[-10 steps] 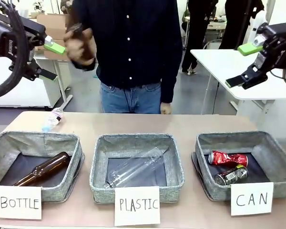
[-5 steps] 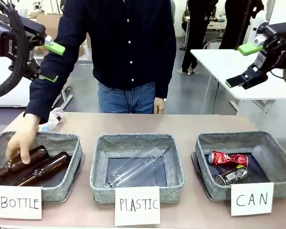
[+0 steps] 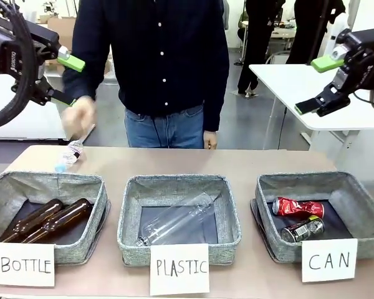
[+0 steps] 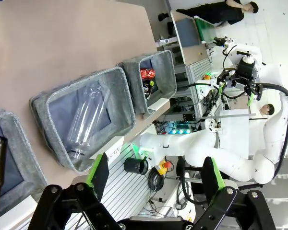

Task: Sort the can waste into the basket.
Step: Pick up the can waste from the table and place it in the right Fabric basket.

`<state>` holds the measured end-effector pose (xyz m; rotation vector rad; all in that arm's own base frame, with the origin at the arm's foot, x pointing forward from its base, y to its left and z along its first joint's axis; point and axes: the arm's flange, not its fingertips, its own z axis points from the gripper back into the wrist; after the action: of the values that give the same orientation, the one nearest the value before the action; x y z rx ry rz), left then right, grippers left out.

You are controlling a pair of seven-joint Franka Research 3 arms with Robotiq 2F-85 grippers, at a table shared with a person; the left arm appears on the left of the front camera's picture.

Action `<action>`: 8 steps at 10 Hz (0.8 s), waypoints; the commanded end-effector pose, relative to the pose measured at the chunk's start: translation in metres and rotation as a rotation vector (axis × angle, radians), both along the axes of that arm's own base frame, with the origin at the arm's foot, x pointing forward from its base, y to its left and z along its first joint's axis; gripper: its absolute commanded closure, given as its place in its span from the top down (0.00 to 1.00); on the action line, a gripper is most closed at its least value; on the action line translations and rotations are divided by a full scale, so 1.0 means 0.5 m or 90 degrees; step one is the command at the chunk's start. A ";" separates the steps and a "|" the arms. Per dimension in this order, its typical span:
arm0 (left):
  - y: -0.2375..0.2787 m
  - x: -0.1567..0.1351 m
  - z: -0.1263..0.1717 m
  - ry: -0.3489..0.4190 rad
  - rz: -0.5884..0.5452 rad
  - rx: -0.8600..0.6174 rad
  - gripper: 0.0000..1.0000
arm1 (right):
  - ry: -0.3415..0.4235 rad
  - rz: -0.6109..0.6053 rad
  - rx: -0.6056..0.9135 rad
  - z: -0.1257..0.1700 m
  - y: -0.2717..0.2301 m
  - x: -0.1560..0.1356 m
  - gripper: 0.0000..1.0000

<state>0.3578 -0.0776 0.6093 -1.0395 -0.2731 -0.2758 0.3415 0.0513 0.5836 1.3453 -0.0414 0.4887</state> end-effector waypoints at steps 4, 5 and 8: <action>0.003 -0.006 0.005 0.004 0.000 0.004 1.00 | -0.007 0.007 -0.002 0.001 -0.002 0.001 1.00; 0.003 -0.006 0.005 0.004 0.000 0.004 1.00 | -0.007 0.007 -0.002 0.001 -0.002 0.001 1.00; 0.003 -0.006 0.005 0.004 0.000 0.004 1.00 | -0.007 0.007 -0.002 0.001 -0.002 0.001 1.00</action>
<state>0.3578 -0.0776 0.6093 -1.0395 -0.2731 -0.2758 0.3415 0.0513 0.5836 1.3453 -0.0414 0.4887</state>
